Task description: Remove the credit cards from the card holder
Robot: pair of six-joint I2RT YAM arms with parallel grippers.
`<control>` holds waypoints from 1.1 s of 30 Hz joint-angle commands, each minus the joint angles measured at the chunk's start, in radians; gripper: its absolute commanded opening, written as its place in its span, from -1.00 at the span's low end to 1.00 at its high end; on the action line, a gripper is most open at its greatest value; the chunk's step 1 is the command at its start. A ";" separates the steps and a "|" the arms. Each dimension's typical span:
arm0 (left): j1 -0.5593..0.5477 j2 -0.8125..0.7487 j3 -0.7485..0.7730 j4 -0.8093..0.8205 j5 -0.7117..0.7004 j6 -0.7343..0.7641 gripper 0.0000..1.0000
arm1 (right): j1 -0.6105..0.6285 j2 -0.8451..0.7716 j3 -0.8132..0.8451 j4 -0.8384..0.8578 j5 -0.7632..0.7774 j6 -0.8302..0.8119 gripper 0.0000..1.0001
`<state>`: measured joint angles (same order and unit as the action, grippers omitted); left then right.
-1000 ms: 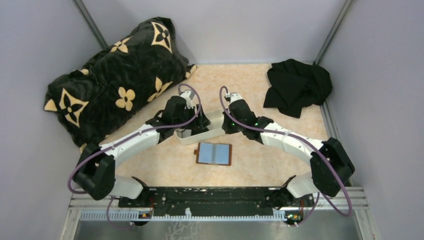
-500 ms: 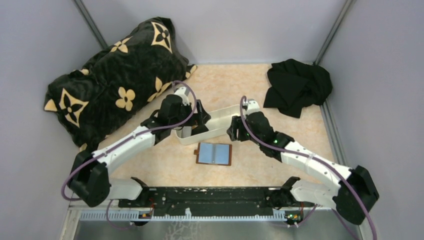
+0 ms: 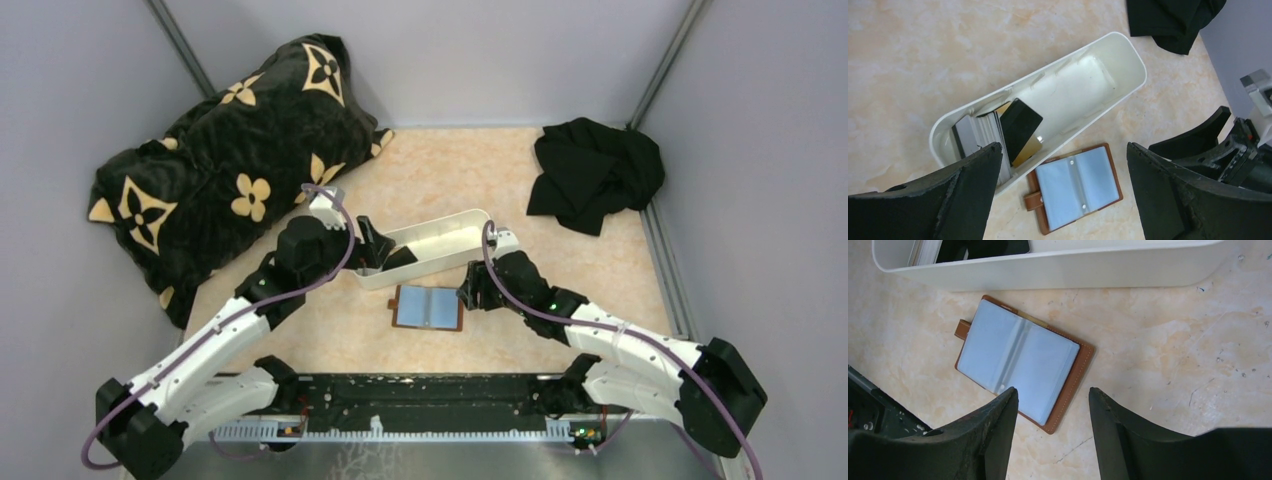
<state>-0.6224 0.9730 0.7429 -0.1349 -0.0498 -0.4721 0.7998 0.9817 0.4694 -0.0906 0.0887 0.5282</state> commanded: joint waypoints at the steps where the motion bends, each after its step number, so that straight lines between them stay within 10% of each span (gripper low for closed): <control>1: -0.004 -0.110 -0.072 -0.033 -0.038 0.056 1.00 | 0.014 -0.016 -0.001 0.091 0.032 0.038 0.09; 33: -0.004 -0.101 -0.086 -0.050 -0.047 0.050 1.00 | 0.013 -0.025 0.014 0.088 0.073 0.037 0.06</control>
<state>-0.6224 0.8703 0.6533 -0.1883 -0.0975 -0.4286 0.8051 0.9817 0.4690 -0.0463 0.1413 0.5694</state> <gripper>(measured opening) 0.998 0.533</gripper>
